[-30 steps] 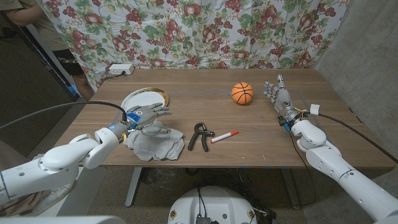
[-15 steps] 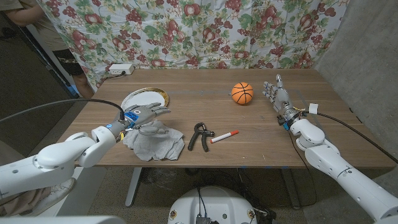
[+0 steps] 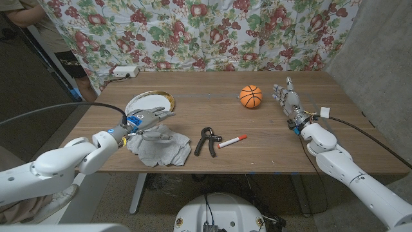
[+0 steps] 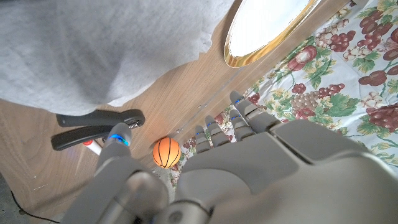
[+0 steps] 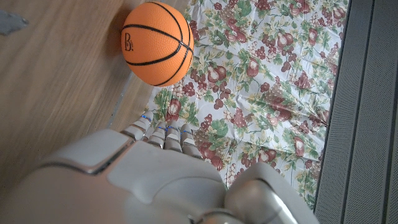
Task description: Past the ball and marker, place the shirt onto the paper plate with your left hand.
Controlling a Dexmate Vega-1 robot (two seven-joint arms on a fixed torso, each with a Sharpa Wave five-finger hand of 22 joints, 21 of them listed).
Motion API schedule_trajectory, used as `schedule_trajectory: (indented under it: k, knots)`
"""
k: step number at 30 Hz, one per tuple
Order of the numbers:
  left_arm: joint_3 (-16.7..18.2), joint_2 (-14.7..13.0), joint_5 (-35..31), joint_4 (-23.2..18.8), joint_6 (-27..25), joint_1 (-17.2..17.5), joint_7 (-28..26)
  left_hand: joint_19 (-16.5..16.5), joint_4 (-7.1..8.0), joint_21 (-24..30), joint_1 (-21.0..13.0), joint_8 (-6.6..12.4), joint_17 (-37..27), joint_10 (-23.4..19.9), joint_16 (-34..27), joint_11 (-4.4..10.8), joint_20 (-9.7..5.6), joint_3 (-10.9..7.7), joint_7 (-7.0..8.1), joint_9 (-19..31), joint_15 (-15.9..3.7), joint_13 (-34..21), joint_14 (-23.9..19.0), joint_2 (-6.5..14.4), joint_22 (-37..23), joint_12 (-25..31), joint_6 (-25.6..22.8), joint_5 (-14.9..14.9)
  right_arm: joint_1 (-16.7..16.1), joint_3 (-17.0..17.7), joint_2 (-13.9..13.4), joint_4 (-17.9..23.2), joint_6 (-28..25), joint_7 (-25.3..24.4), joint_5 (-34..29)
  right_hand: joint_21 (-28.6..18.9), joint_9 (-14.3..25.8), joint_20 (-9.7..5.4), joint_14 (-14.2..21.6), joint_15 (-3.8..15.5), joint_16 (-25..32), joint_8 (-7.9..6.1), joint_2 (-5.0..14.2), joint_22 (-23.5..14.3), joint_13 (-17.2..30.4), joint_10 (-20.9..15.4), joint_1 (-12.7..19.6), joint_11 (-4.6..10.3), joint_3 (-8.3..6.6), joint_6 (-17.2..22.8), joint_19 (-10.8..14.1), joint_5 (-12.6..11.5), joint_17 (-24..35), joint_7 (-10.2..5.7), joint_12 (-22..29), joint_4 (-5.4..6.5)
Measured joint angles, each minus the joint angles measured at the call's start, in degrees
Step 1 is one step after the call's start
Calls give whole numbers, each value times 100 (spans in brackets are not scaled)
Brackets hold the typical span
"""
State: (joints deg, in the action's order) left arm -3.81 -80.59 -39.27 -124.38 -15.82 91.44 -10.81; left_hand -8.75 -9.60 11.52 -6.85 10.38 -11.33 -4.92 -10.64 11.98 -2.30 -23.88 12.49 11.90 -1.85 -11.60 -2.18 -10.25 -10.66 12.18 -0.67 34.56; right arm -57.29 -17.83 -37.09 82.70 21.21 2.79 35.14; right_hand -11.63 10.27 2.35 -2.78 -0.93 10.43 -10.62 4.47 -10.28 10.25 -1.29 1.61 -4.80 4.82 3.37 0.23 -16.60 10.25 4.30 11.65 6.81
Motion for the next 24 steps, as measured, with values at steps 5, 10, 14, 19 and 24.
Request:
schedule_trajectory:
  k: [5, 10, 14, 19, 24]
  knots:
    - [232, 149, -118, -49, -19, 233, 147, 24, -5, 0, -21, 0, 0, 20, 0, -21, 24, 29, -11, 0, -12, 0, 12, 22, -12, 0, 93, 21, -48, 34, -27, 52, 19, -7, 14, 0, 0, 0, 0, 0, 0, 0, 0, 0, 0, 0, 0, 0, 0, 0, 0, 0, 0, 0, 0, 0]
    - [429, 308, -276, -94, 12, 415, 288, 24, 12, 0, -32, 25, 0, 20, -42, -20, 24, 59, -21, 0, -11, 0, 11, 33, -14, 0, 103, 22, -81, 54, -46, 85, 26, -15, 18, 0, 0, 0, 0, 0, 0, 0, 0, 0, 0, 0, 0, 0, 0, 0, 0, 0, 0, 0, 0, 0]
    - [633, 508, -425, -139, 83, 586, 436, 24, 12, 0, -68, 71, 0, -3, -43, 2, 24, 59, -21, 0, -11, 0, 11, 22, 1, 0, 103, 21, -99, 64, -55, 103, 27, -24, 23, 0, 0, 0, 0, 0, 0, 0, 0, 0, 0, 0, 0, 0, 0, 0, 0, 0, 0, 0, 0, 0]
    - [819, 759, -584, -183, 187, 713, 592, 24, 12, 0, -68, 71, 0, -34, -42, -10, 24, 107, 2, 0, -13, 1, 9, 22, 1, 34, 79, 62, -112, 69, -58, 109, 27, -26, 26, 0, 0, 0, 0, 0, 0, 0, 0, 0, 0, 0, 0, 0, 0, 0, 0, 0, 0, 0, 0, 0]
    - [977, 1049, -750, -221, 317, 799, 744, 9, 12, 8, -69, 116, 1, -89, -43, 1, 10, 107, -10, 0, -17, 1, -67, 21, 1, 52, 41, 68, -122, 72, -66, 124, 27, -33, 28, 0, 0, 0, 0, 0, 0, 0, 0, 0, 0, 0, 0, 0, 0, 0, 0, 0, 0, 0, 0, 0]
